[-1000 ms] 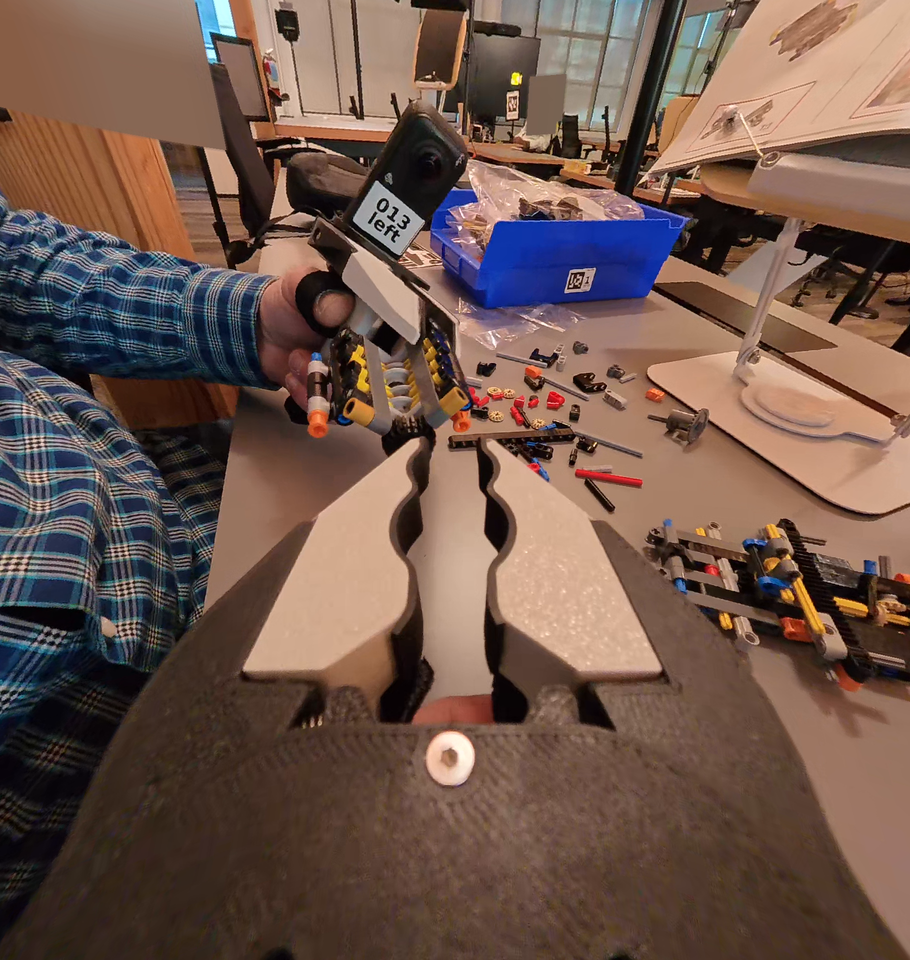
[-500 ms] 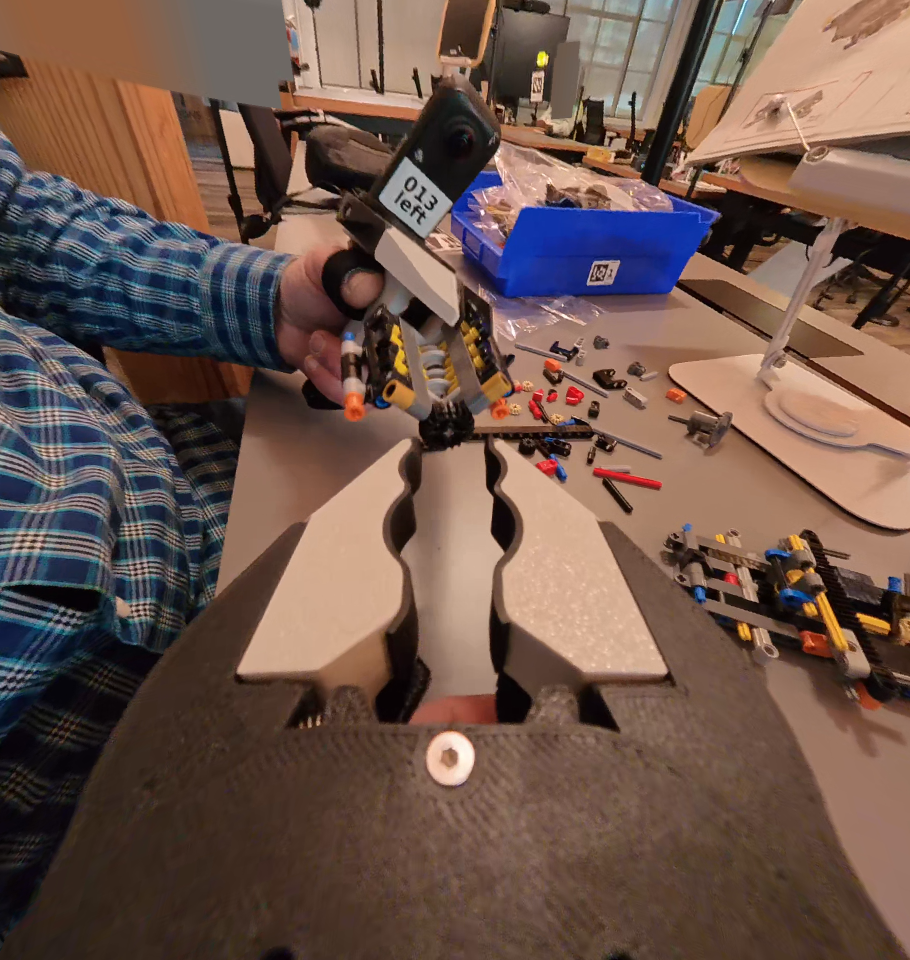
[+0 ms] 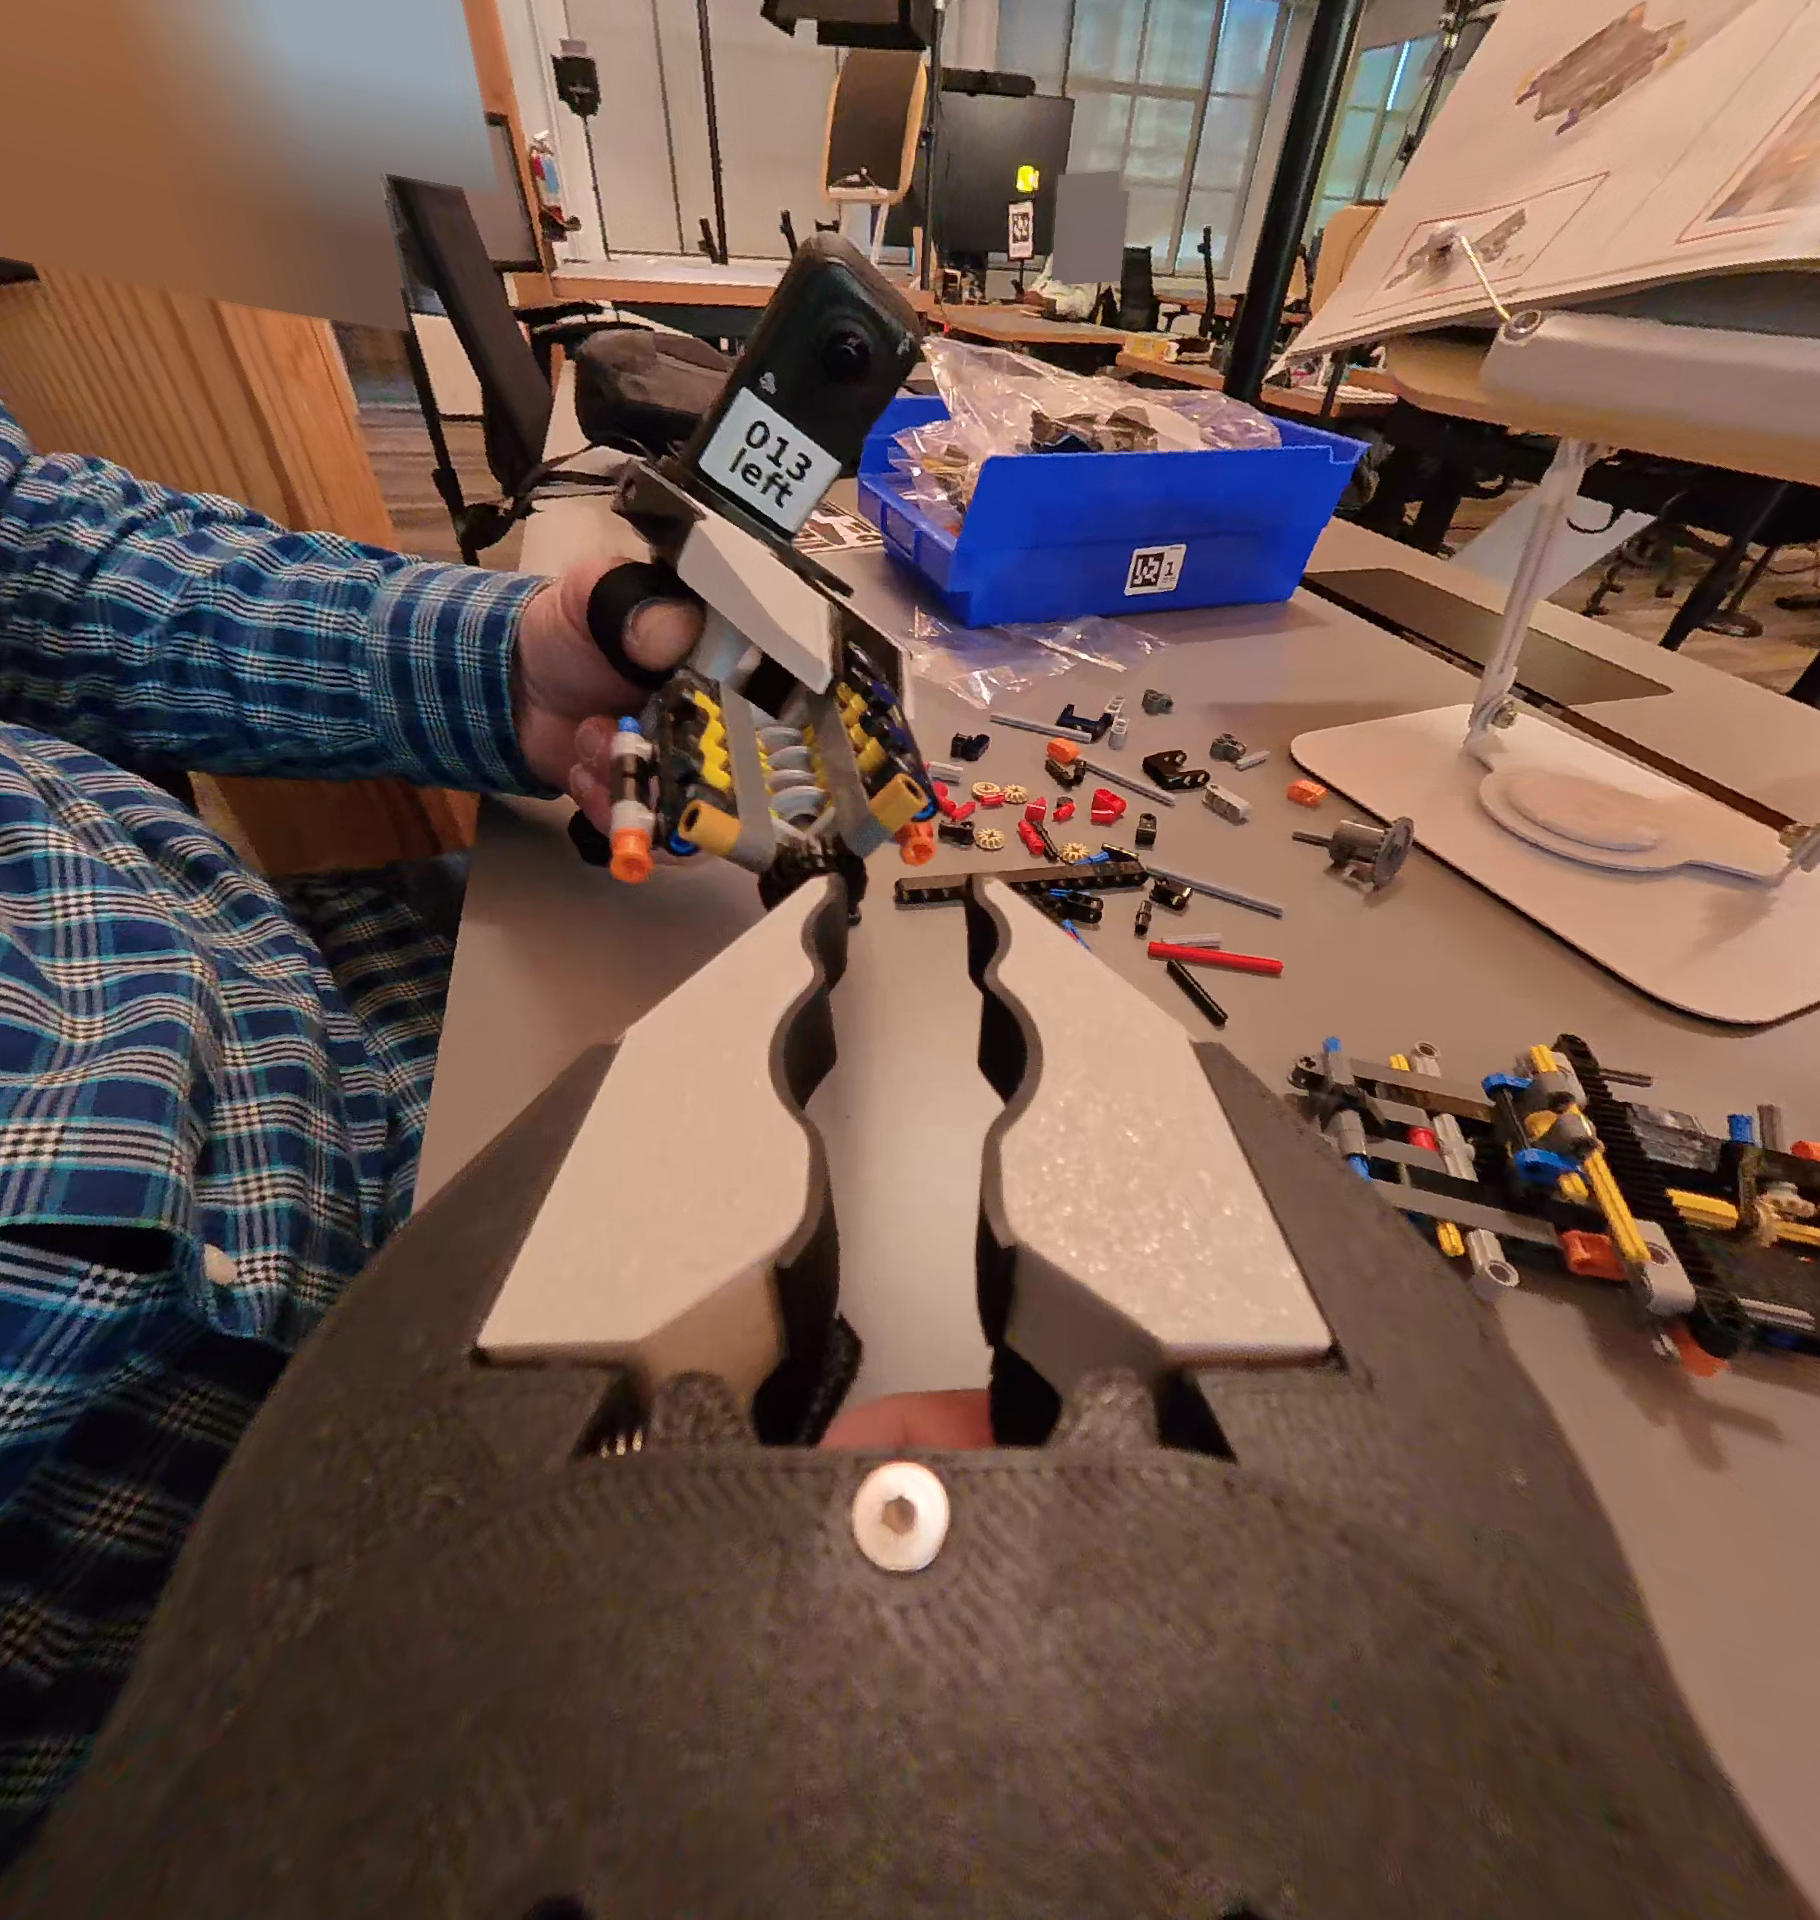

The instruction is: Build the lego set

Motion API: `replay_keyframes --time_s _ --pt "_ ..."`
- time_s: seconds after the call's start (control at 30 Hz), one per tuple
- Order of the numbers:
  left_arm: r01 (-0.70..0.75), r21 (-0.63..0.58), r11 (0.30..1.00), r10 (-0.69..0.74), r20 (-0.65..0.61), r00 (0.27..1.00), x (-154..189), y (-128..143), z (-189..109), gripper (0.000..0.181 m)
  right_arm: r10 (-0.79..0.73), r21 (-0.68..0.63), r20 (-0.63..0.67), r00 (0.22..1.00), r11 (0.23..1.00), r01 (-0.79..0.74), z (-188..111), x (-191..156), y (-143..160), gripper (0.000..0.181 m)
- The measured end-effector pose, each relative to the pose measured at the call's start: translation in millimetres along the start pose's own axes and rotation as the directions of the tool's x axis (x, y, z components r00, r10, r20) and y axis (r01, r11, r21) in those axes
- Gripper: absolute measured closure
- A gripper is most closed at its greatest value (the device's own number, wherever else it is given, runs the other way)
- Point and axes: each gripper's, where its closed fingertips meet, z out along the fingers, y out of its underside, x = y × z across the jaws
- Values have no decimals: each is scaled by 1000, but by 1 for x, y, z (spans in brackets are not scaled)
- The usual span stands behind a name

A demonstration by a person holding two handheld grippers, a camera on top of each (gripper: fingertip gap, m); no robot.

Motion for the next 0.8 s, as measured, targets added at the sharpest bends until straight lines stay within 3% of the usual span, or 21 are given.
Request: replay_keyframes --time_s 0.37,0.8 --pt "0 7 1000 0 -11 1000 2 -1 1 168 -19 -39 -45 999 999 17 1 5 8 160" --pt "-2 20 1000 2 -15 1000 4 -4 0 168 -21 -10 21 1000 1000 21 0 -9 2 156"
